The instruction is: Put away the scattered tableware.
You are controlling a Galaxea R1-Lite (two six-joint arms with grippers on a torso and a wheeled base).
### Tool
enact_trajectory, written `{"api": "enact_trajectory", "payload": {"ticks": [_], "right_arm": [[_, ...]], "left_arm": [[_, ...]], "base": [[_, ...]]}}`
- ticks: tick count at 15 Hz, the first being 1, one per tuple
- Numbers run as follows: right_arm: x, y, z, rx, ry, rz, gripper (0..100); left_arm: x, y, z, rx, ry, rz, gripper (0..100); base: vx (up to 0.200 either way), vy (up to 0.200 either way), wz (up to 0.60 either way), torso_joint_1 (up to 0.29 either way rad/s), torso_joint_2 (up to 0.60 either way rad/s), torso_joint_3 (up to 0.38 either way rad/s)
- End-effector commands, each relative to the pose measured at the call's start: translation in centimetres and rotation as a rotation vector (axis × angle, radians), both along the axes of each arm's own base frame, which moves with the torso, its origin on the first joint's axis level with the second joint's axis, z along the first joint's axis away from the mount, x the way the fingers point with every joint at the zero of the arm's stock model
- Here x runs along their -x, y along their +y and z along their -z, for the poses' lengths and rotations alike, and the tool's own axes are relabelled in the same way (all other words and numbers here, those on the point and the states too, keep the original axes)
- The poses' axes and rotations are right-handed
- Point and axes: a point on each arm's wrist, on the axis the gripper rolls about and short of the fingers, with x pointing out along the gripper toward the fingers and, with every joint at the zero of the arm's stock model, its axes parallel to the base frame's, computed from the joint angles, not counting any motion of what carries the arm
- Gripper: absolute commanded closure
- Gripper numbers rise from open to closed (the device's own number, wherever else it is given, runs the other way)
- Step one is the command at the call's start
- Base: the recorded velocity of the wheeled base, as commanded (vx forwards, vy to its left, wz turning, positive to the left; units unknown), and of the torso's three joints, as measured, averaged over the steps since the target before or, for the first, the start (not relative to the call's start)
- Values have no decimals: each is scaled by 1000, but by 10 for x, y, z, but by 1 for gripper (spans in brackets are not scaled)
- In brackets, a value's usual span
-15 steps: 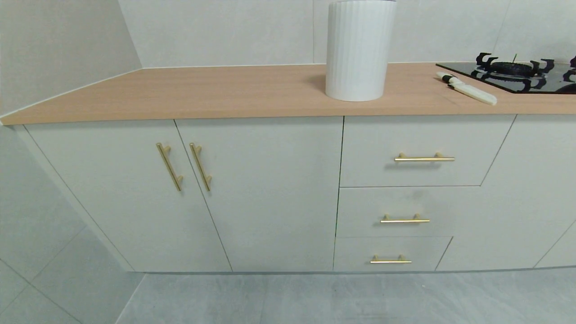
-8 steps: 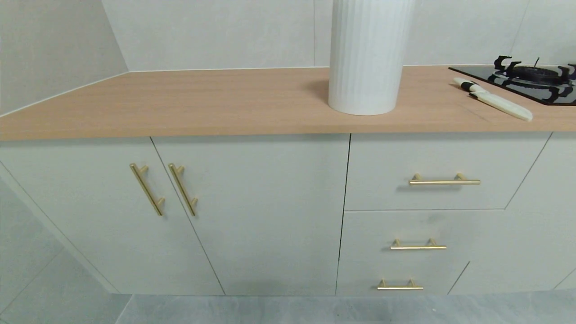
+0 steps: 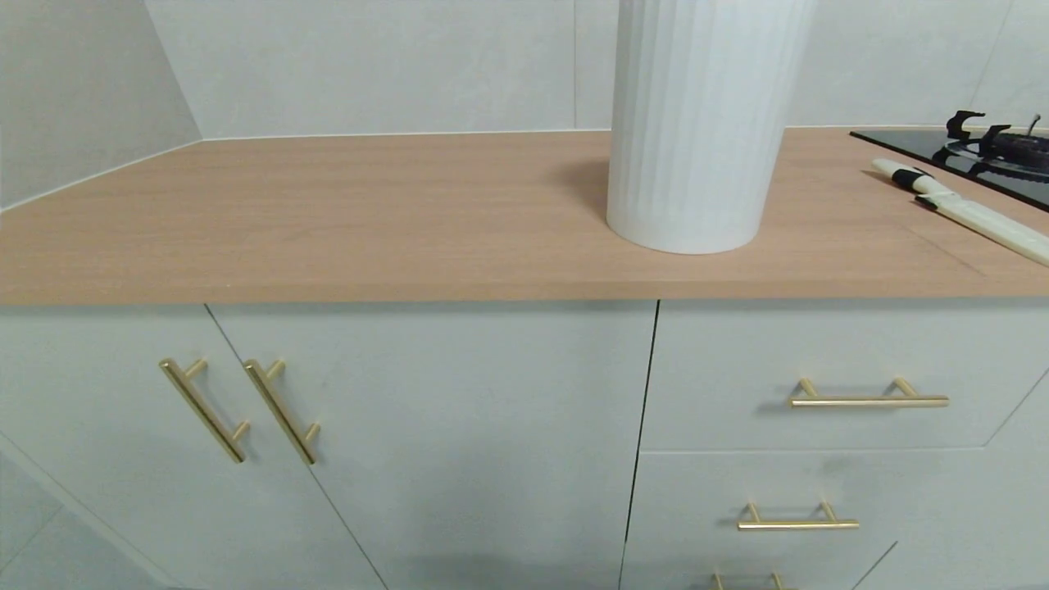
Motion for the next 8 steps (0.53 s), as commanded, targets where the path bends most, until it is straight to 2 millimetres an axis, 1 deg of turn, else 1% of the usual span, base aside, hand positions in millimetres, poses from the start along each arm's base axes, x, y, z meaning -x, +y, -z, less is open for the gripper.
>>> {"api": "enact_trajectory", "payload": {"ticks": [1,2,8], "right_arm": [[0,0,0,0,2,1,0],[0,0,0,0,2,-1,0],[0,0,0,0,2,1,0]], "left_arm": [[0,0,0,0,0,0,0],[0,0,0,0,0,0,0],[0,0,0,0,0,0,0]], "base": [[200,0,0,2,-2,2],[200,0,0,2,7,-2],[0,0,0,0,0,0]]}}
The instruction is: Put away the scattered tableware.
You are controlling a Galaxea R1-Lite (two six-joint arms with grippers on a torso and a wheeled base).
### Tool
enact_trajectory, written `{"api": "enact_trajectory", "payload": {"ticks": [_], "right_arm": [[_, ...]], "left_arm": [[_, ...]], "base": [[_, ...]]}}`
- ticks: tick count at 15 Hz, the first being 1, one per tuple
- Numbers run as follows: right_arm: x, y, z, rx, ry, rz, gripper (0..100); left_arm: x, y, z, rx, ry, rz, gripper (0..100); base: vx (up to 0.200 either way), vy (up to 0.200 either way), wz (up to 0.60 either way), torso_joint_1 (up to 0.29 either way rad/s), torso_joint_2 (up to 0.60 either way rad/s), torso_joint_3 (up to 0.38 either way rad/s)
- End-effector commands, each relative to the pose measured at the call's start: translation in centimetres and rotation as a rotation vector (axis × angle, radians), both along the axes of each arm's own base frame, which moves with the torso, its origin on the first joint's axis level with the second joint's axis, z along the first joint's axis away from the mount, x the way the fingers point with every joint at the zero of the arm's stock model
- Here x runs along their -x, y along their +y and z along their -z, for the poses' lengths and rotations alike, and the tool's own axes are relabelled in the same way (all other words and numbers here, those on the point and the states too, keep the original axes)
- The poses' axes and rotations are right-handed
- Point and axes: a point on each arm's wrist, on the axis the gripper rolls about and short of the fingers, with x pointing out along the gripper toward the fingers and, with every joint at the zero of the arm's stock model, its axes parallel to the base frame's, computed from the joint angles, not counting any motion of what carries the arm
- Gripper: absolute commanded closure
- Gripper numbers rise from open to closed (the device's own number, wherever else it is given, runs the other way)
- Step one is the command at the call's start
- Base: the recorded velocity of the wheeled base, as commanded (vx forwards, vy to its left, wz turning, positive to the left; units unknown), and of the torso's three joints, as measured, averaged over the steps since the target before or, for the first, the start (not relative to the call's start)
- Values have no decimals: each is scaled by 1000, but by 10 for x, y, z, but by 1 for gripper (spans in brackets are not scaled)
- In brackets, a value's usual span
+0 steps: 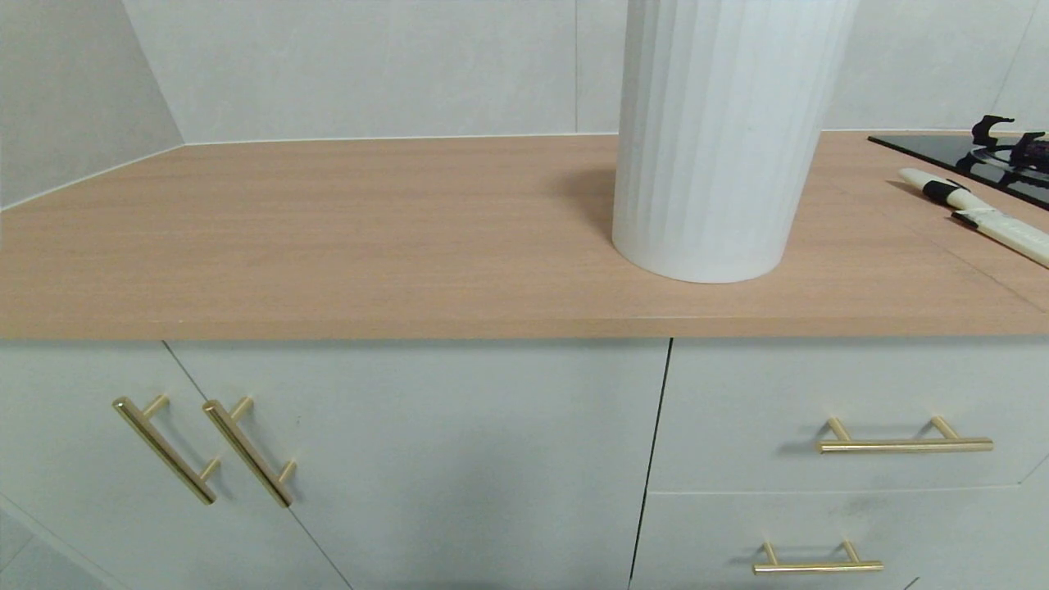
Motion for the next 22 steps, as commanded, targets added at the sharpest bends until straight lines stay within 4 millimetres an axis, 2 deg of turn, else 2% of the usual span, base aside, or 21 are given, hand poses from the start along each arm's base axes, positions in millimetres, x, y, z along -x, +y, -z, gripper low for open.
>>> {"api": "enact_trajectory", "payload": {"ticks": [1,3,10,22], "right_arm": [[0,0,0,0,1,-1,0],[0,0,0,0,1,-1,0],[0,0,0,0,1,0,0],[0,0,0,0,1,0,0]], "left_arm": [[0,0,0,0,1,0,0],[0,0,0,0,1,0,0],[0,0,0,0,1,0,0],[0,0,0,0,1,0,0]], "base": [[0,0,0,0,0,0],[0,0,0,0,0,0],[0,-200,0,2,2,3],[0,0,0,0,0,0]]}}
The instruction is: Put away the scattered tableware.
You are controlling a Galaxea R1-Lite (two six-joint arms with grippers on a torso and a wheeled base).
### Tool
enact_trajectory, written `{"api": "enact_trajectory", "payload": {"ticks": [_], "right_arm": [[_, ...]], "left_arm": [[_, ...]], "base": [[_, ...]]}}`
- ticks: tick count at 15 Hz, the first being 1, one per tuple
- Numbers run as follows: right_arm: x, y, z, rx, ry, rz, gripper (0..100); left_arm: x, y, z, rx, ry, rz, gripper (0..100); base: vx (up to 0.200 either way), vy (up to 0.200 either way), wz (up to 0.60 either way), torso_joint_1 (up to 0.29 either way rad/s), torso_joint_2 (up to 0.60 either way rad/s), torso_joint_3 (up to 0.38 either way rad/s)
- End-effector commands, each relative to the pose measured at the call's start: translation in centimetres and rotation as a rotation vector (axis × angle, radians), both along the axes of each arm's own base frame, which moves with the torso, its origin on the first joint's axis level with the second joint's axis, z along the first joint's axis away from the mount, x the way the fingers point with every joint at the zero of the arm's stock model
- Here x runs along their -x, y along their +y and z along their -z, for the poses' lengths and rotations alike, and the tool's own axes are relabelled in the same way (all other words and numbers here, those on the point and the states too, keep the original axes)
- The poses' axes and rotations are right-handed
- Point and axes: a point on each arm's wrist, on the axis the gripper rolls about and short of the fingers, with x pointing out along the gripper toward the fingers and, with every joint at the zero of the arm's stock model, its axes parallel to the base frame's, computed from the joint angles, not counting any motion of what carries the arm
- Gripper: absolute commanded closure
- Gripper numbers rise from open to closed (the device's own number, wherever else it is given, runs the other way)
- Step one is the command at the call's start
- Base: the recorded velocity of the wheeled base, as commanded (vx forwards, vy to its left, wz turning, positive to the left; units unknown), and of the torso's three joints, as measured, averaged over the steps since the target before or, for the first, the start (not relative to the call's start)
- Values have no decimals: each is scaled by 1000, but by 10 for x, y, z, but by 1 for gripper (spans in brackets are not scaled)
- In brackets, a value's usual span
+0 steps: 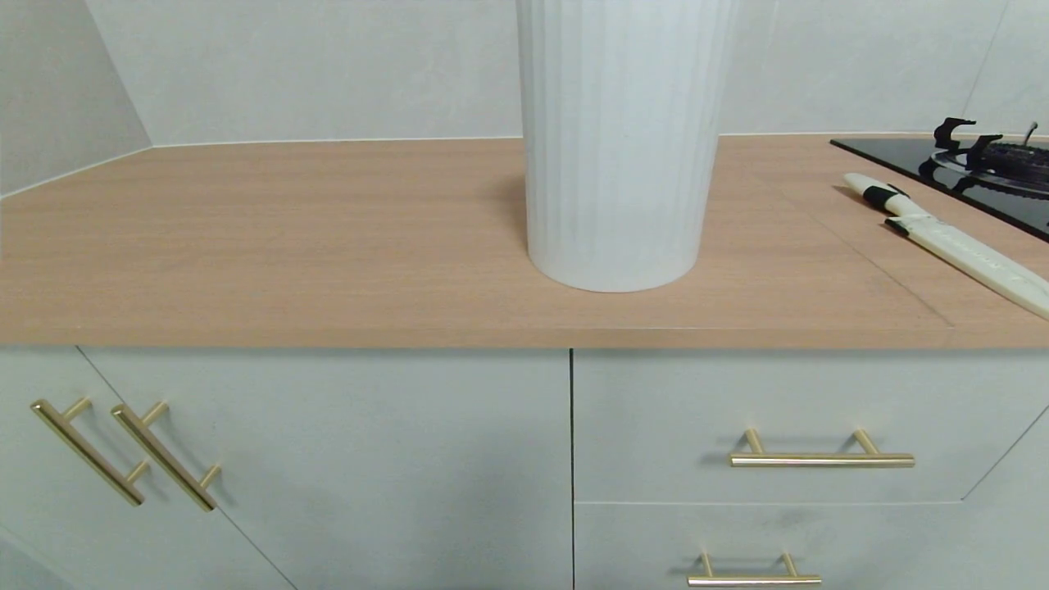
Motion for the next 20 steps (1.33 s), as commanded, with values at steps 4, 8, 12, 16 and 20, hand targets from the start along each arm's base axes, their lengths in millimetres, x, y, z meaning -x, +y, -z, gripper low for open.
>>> {"api": "enact_trajectory", "payload": {"ticks": [4,8,12,16,20], "right_arm": [[0,0,0,0,1,-3,0],[0,0,0,0,1,-3,0],[0,0,0,0,1,-3,0],[0,0,0,0,1,-1,0],[0,0,0,0,1,-3,0]], "left_arm": [[0,0,0,0,0,0,0],[0,0,0,0,0,0,0],[0,0,0,0,0,0,0],[0,0,0,0,0,0,0],[0,0,0,0,0,0,0]], "base": [[0,0,0,0,0,0],[0,0,0,0,0,0],[0,0,0,28,-126,-99],[0,0,0,123,-364,-288],[0,0,0,165,-493,-292]]}}
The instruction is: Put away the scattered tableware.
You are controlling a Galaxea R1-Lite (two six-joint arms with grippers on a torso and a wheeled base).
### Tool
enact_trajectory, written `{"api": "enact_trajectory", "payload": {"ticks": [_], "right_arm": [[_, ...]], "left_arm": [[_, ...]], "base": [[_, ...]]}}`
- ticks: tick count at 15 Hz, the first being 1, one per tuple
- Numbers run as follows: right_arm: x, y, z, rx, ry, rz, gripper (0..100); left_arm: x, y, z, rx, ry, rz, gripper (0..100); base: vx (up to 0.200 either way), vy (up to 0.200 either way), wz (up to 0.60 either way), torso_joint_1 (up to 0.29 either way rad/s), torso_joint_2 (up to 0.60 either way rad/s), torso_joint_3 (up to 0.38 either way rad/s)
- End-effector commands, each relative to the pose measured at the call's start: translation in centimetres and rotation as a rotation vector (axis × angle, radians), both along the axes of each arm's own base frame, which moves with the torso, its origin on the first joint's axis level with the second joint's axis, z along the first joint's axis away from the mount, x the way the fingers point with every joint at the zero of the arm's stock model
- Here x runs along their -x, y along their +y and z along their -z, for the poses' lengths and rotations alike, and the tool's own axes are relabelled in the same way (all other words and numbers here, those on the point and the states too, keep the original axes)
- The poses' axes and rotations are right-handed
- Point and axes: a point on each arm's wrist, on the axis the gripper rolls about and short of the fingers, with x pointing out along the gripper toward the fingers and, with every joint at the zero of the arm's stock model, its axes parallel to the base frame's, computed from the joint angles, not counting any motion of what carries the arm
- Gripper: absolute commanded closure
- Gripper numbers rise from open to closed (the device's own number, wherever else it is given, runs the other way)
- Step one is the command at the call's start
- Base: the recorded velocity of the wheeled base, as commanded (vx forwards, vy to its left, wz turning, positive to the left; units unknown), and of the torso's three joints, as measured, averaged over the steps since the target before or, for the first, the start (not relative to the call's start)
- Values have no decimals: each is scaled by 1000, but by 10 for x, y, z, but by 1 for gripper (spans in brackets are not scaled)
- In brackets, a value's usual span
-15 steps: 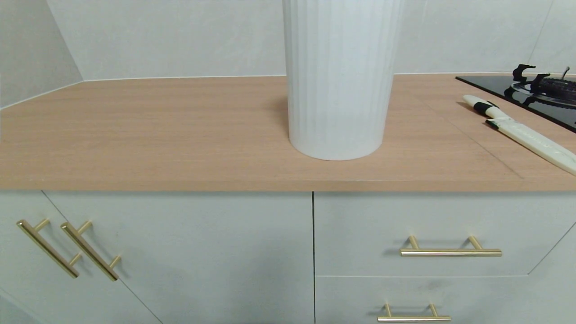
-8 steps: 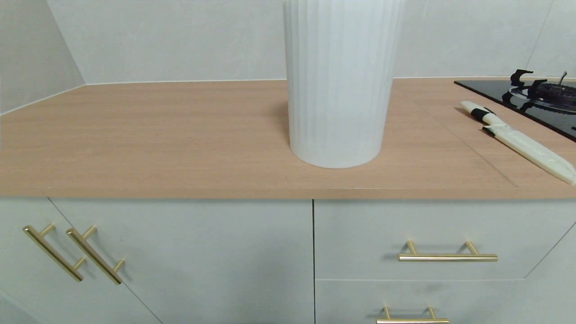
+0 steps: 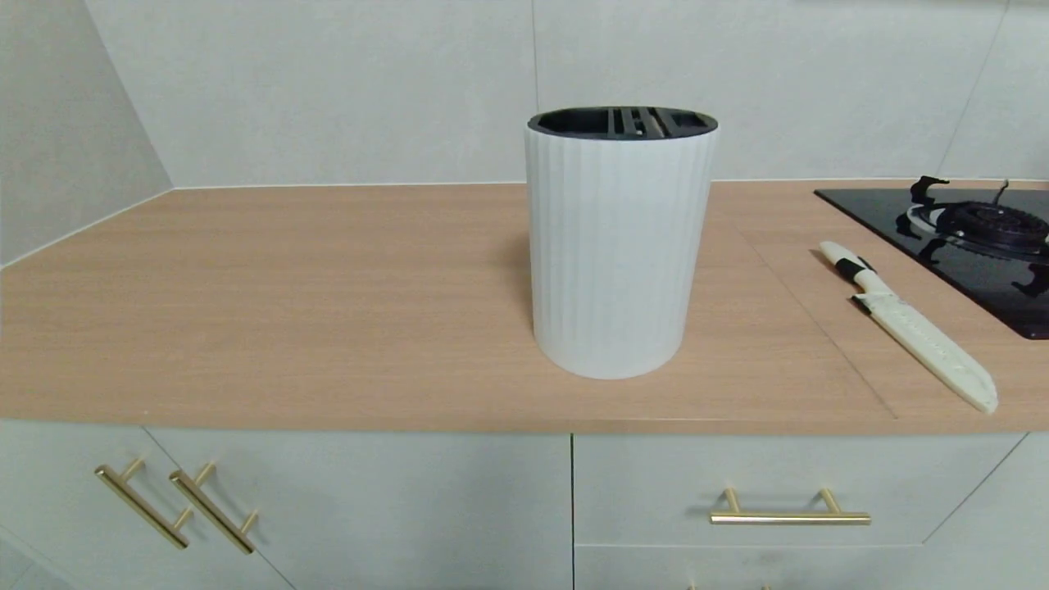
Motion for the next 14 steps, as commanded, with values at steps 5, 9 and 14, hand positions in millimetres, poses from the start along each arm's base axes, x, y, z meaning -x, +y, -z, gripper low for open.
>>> {"api": "enact_trajectory", "payload": {"ticks": [5,9,14], "right_arm": [[0,0,0,0,1,1,0],[0,0,0,0,1,0,0],[0,0,0,0,1,1,0]], "left_arm": [[0,0,0,0,0,0,0],[0,0,0,0,0,0,0],[0,0,0,0,0,1,0]], "base": [[0,0,0,196,-472,-288],[0,0,0,214,-493,-286],[0,0,0,230,-515,-284]]}}
